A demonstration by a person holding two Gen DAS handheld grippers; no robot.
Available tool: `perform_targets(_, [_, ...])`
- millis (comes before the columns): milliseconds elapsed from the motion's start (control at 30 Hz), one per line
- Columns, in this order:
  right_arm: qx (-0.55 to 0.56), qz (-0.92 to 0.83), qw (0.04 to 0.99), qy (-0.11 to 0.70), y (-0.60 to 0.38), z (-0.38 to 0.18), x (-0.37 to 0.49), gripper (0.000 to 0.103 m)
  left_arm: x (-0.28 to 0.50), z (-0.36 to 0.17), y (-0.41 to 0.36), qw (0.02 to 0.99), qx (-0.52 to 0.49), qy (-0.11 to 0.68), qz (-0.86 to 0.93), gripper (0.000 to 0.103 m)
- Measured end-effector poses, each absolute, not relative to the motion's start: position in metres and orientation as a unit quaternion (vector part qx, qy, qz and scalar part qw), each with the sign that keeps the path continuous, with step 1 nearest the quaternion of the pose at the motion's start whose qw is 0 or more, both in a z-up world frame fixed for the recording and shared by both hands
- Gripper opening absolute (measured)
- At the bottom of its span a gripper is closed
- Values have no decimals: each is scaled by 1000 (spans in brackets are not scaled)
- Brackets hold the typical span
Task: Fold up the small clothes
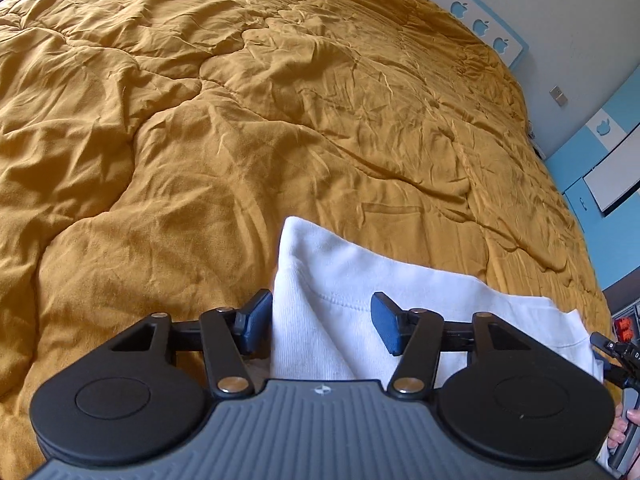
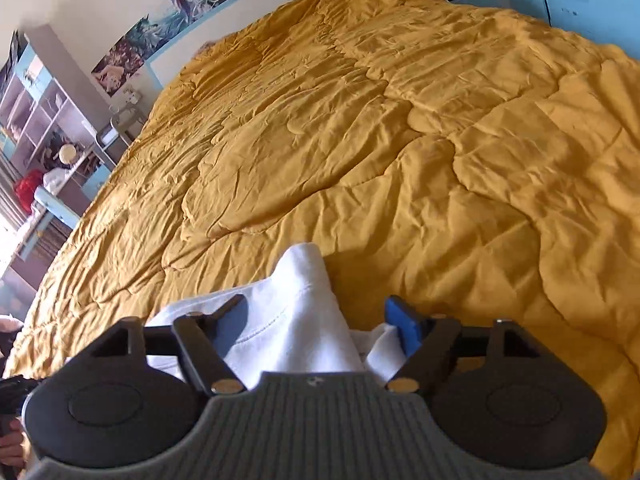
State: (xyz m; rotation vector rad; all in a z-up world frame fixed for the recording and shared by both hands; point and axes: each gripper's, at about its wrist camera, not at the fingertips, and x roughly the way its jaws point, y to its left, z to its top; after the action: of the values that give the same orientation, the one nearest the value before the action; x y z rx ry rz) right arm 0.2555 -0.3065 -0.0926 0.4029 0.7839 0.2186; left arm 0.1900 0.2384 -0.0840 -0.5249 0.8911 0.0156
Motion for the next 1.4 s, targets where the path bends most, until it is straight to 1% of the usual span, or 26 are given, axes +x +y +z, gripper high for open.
perform_targets(33, [186,107,902,375,-303,-93,256,16,189,-84,235,873,-242,422,20,31])
perform_targets(67, [171,98,906,374,-301,-92,258,8,187,-82,233,879,-235,415,34,6])
perform_targets(200, [161,92,927,325,-299,-78,244,6,179,-67,228,900,-228,370,29,6])
perform_targets(367, [136,77,951,268,-306,-48,227,2,176,-49,222,912,-223,344,11,6])
perform_targets(433, [112,37,962,245,-310,-38,223,0,181,-49,219,914,-207,348,22,6])
perform_targets(567, [142,32,951,272,-326,-42,231,0,197,-77,222,893,-210,397,29,6])
perform_targets(633, [144,39,950,273,-324,-43,225,0,197,-86,223,891,-206,404,34,14])
perform_targets(667, [139,46,950,275,-319,-44,222,0,194,-88,222,893,-201,401,43,21])
perform_targets(700, [134,49,950,279,-315,-45,219,0,192,-87,220,894,-193,400,50,26])
perform_targets(767, [133,65,943,298,-304,-50,213,0,191,-82,216,896,-173,404,62,30])
perform_targets(867, [141,106,929,325,-286,-56,203,0,192,-75,207,889,-143,427,76,44])
perform_targets(967, [112,132,932,320,-269,-60,185,0,189,-69,200,886,-124,441,73,45])
perform_targets(1000, [88,115,933,330,-264,-65,180,4,187,-68,198,886,-118,443,74,45])
perform_targets(1033, [74,100,931,343,-261,-70,178,5,184,-65,196,886,-109,444,77,45])
perform_targets(1133, [86,57,921,375,-274,-84,171,3,175,-57,186,891,-82,440,78,45])
perform_targets(1167, [90,45,920,378,-280,-85,168,0,173,-52,183,892,-74,438,78,46])
perform_targets(1300, [80,-11,928,365,-296,-78,149,0,160,-33,175,898,-60,428,81,48])
perform_targets(1333, [88,-28,931,354,-300,-72,141,6,156,-29,174,899,-58,425,83,48])
perform_targets(1400, [97,-49,939,326,-307,-56,122,11,141,-15,171,898,-57,428,82,49])
